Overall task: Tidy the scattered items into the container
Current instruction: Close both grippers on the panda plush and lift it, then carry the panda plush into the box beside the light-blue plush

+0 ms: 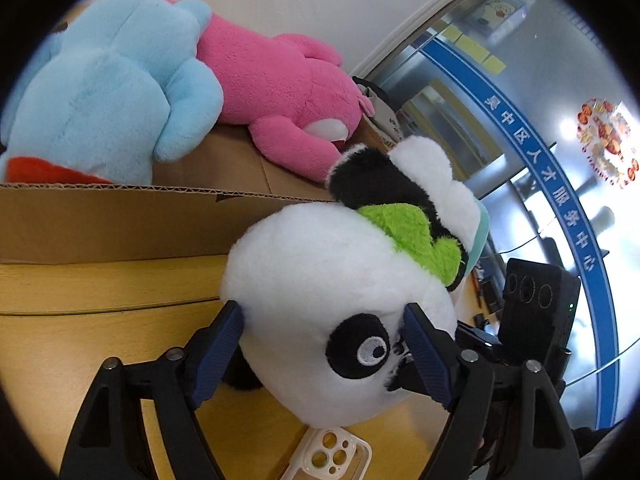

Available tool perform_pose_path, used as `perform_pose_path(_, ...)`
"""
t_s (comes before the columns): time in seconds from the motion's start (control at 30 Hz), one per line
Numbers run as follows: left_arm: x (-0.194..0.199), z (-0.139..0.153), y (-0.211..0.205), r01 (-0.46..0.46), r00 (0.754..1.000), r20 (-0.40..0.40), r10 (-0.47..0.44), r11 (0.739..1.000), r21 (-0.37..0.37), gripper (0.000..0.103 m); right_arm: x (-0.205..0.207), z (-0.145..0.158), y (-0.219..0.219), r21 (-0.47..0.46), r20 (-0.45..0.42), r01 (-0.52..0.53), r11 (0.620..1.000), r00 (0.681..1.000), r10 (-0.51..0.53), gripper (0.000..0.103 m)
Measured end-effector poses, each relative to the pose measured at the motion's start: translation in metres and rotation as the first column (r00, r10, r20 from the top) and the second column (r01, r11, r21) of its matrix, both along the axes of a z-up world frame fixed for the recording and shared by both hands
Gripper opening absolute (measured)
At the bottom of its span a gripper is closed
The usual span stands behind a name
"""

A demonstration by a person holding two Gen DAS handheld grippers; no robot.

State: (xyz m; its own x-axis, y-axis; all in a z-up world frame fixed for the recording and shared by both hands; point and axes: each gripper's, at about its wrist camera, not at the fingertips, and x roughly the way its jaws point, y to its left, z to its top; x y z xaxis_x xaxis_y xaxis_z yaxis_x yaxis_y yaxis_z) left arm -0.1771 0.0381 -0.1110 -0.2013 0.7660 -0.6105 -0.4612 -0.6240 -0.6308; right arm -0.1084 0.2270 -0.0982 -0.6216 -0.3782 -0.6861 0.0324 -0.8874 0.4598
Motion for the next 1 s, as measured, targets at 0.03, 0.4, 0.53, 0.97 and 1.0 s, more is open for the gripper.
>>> perform_pose_path(0.03,-0.002,-0.002,0.000,0.007,1.000,0.003,-0.007,1.000,0.009,0.082,-0.001,0.000,0.001,-0.002,-0.002,-0.003,1.000,1.000,0.003,0.103)
perform_pose_path(0.4,-0.019,-0.033,-0.015,0.038,0.996,0.075,-0.050,0.987,0.157,0.088,-0.009,-0.002,-0.009,0.013,-0.003,-0.070,0.997,0.998,0.070,0.093)
perform_pose_path(0.53,-0.013,-0.030,-0.011,0.054,0.997,0.049,-0.062,0.987,0.153,0.088,-0.007,0.001,-0.010,0.020,-0.003,-0.074,0.997,0.997,0.074,0.084)
perform_pose_path(0.97,0.025,0.062,-0.030,-0.010,0.989,-0.144,0.035,0.985,0.171,0.067,0.019,0.063,-0.024,0.083,-0.189,-0.114,0.990,0.974,0.128,0.075)
perform_pose_path(1.0,0.027,0.072,-0.032,-0.012,0.985,-0.167,0.040,0.986,0.166,0.067,0.021,0.071,-0.025,0.083,-0.209,-0.116,0.990,0.969,0.131,0.075)
